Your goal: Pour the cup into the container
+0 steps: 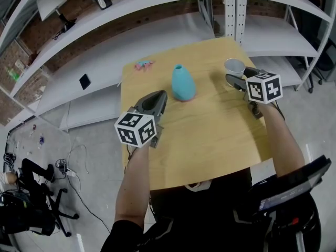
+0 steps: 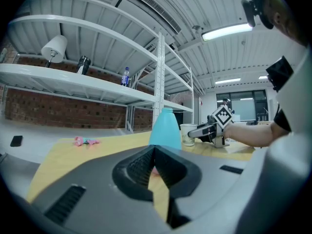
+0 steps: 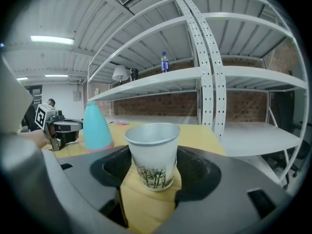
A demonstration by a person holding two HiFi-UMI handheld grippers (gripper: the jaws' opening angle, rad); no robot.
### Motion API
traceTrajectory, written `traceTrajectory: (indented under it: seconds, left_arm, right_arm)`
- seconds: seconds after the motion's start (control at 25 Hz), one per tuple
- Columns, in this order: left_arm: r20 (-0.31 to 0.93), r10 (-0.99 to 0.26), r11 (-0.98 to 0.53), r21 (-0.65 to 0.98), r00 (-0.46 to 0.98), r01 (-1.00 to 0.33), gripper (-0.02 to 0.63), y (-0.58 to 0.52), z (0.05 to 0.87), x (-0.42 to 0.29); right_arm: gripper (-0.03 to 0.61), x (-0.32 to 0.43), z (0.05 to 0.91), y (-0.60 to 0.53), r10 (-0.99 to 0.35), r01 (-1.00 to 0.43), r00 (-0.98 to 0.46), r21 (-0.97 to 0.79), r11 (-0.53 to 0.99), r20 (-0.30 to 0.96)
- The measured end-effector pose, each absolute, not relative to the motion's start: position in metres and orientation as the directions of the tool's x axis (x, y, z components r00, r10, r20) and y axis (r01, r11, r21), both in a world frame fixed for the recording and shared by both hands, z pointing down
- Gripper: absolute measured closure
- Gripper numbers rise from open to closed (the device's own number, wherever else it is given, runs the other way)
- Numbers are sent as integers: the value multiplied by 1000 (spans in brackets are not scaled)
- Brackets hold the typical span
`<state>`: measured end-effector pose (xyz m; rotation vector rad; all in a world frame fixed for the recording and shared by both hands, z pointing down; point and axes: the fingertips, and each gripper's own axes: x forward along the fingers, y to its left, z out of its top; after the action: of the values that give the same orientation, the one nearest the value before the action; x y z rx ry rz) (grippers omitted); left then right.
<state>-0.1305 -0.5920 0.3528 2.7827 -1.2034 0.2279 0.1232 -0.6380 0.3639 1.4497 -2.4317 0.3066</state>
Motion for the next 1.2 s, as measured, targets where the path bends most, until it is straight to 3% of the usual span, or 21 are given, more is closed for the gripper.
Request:
traceTrajectory:
  seconds: [0.32,0.64,0.96,1.2]
  left_arm:
    - [183,-715,-681,36,675,-731,614,-594,353,-130]
    - [233,-661,-725,47,713,-687,614,-586,360,-124]
    - [151,-685,-713,65,713,-698,614,-563,330,-133]
    - [70,-699,-711,30,711,-702,614,-524,298,-129]
  right_arm:
    - [290,125,363,-635,-823,-882,-453,-39,470,342]
    - [265,139,319,-609,-888,-908,-404,23,419,220]
    - [271,132,284,-572,-890,-897,-439,7,443,120]
    - [436,99,272,-547,-847,-850,-527,-24,526,70]
